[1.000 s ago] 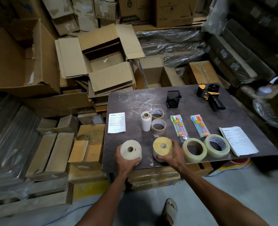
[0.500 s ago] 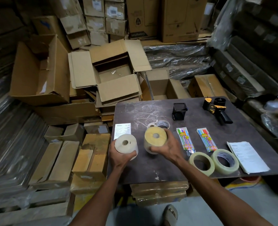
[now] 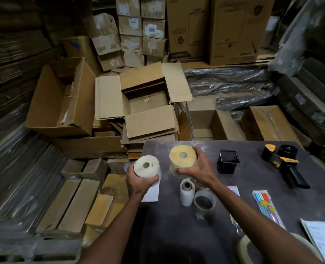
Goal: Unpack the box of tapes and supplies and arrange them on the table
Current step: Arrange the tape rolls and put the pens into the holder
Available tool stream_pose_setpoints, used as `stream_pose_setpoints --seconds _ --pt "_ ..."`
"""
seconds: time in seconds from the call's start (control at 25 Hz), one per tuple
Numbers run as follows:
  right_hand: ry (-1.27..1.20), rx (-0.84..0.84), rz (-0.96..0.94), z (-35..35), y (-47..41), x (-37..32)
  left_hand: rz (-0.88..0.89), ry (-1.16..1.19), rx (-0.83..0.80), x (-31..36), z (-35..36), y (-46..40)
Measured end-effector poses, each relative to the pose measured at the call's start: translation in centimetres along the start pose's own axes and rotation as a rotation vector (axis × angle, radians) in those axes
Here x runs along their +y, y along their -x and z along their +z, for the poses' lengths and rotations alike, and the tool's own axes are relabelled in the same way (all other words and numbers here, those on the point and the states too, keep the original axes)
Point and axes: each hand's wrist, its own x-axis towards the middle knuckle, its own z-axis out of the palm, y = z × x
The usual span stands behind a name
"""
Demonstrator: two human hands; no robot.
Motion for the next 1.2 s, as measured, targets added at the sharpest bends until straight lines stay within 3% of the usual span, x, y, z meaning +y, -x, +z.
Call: stream_pose_setpoints --seconds 0.24,0.72,1.2 --pt "-0.005 -0.016 0.043 0.9 -6.2 2.7 -0.04 0.011 0.014 0.6 2.6 -4.8" --pt "0.081 0.008 0.216 8.2 -16.0 10.5 -0.009 -0.174 -0.166 -4.4 9.8 -18.4" --pt "0.086 -0.005 0.268 12.2 -21.6 14.4 0.037 -0.19 -0.247 -7.1 14.6 -23.5"
